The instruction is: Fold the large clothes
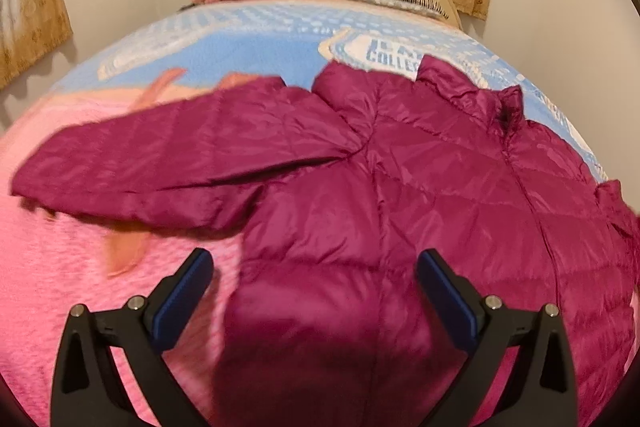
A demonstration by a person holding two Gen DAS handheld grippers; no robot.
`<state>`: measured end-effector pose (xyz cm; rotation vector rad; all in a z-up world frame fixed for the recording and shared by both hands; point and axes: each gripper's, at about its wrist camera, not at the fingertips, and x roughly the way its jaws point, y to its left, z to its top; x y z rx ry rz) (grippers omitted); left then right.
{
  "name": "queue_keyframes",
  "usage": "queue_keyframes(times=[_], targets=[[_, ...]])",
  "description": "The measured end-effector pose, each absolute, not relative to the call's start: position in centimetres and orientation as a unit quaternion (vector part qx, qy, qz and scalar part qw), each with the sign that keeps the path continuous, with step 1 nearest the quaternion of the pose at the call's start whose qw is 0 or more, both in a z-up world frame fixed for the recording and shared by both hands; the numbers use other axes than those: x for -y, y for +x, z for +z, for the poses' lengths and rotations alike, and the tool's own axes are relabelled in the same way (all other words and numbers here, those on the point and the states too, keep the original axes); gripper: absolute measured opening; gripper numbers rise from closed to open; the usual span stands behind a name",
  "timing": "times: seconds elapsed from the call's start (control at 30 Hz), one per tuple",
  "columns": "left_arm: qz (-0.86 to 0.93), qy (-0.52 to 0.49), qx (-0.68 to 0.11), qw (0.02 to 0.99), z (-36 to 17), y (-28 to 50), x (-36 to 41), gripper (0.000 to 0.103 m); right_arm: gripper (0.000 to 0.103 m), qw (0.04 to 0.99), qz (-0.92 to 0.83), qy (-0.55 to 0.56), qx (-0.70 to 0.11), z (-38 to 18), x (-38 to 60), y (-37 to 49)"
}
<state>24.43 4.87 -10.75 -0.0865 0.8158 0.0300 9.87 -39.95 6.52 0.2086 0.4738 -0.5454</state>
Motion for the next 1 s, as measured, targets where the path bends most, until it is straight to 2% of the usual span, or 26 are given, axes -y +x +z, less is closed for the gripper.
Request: queue_keyframes(times=[0.2, 0.43, 0.77, 0.83, 0.87, 0.9, 0.97, 1.0], targets=[[0.009, -0.046, -0.369, 0.928, -7.8, 21.1, -7.1, 0.103, 0.010, 0.961, -0.108, 0.079, -0.243, 7.4, 27.1, 13.5], [0.042, -0.057, -0.350, 0.934, -6.7, 18.9, -11.2, 0.103, 0.010, 0.946, 0.035, 0.098, -0.306, 0.8, 14.1, 17.8], [0.053, -0.071, -0.357, 0.930, -8.0, 18.8, -13.9, 0.103, 0.011, 0.930, 0.070, 0.058, -0.356, -7.2, 7.6, 21.2], [0.049, -0.073, -0.361, 0.928, -8.3, 19.0, -13.9, 0.103, 0.017, 0.924, 0.085, 0.053, -0.369, -8.1, 7.1, 21.7], [0.048, -0.074, -0.362, 0.928, -8.4, 19.0, -13.9, 0.103, 0.031, 0.917, 0.106, 0.062, -0.378, -8.6, 7.1, 22.2], [0.046, -0.075, -0.365, 0.927, -8.5, 19.1, -13.8, 0.103, 0.056, 0.908, 0.133, 0.079, -0.390, -9.1, 6.8, 22.7], [0.043, -0.073, -0.368, 0.926, -8.7, 19.0, -13.8, 0.103, 0.077, 0.895, 0.161, 0.109, -0.401, -9.9, 6.8, 23.0], [0.042, -0.070, -0.367, 0.926, -8.6, 19.0, -13.7, 0.103, 0.078, 0.890, 0.175, 0.119, -0.403, -10.1, 6.7, 22.9]])
